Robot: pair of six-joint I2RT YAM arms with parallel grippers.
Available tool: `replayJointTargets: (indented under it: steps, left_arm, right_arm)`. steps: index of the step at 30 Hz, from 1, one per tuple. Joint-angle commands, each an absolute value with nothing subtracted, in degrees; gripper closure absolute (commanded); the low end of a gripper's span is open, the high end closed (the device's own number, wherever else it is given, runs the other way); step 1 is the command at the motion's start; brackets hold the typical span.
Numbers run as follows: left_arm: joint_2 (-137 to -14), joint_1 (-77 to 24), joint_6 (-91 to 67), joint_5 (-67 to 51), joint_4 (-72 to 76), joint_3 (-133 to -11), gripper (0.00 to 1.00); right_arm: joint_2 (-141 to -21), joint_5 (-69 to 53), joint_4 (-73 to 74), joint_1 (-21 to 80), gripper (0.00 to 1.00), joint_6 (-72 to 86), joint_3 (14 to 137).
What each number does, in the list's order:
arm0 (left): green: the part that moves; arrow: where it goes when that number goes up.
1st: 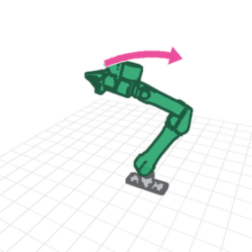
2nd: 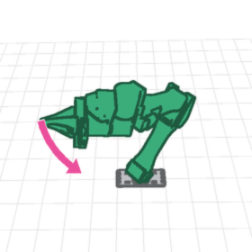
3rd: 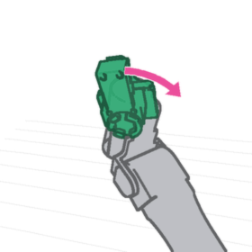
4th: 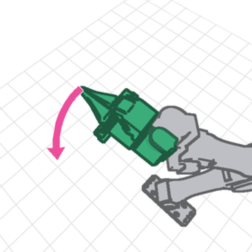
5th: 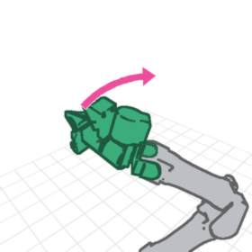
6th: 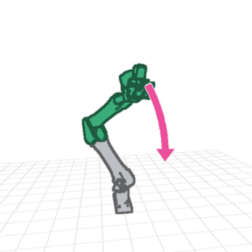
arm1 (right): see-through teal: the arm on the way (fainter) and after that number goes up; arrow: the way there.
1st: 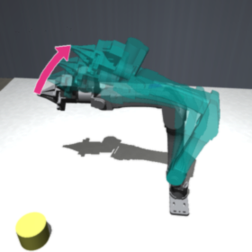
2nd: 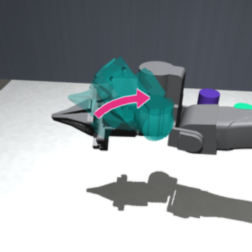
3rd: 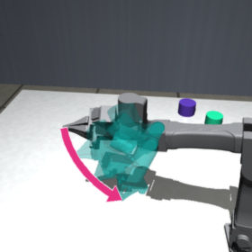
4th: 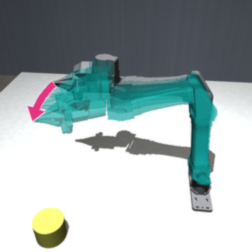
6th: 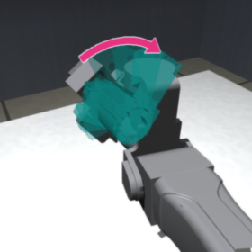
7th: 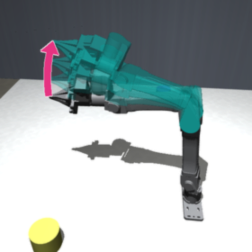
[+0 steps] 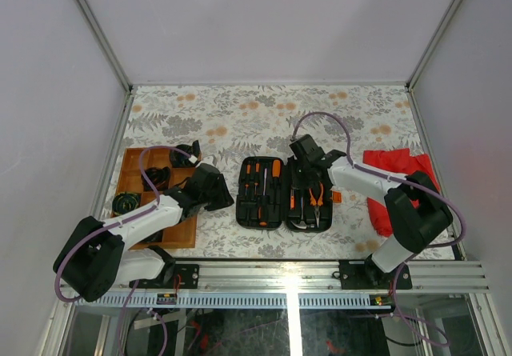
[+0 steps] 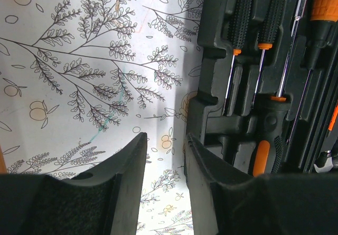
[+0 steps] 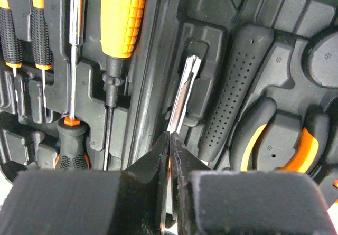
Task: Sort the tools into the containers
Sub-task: Adjust the utility knife in the storage box.
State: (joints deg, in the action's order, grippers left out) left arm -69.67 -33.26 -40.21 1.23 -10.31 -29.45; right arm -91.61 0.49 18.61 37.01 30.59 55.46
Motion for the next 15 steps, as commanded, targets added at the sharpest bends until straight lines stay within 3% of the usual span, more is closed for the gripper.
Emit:
replayJointTargets:
  steps: [1,15]
  left_arm:
    - [-69.00,-32.83,-40.13,0.84,-8.18,-29.44,0.66]
    - [-70.03,-32.78,-39.73,0.65,-7.85,-30.03,0.66]
  right_arm:
    - [-92.78,0.17,18.84,37.52,0.93,29.36,59.18]
    - [-95.00,0.89,19.69,37.53,0.93,28.46,60.27]
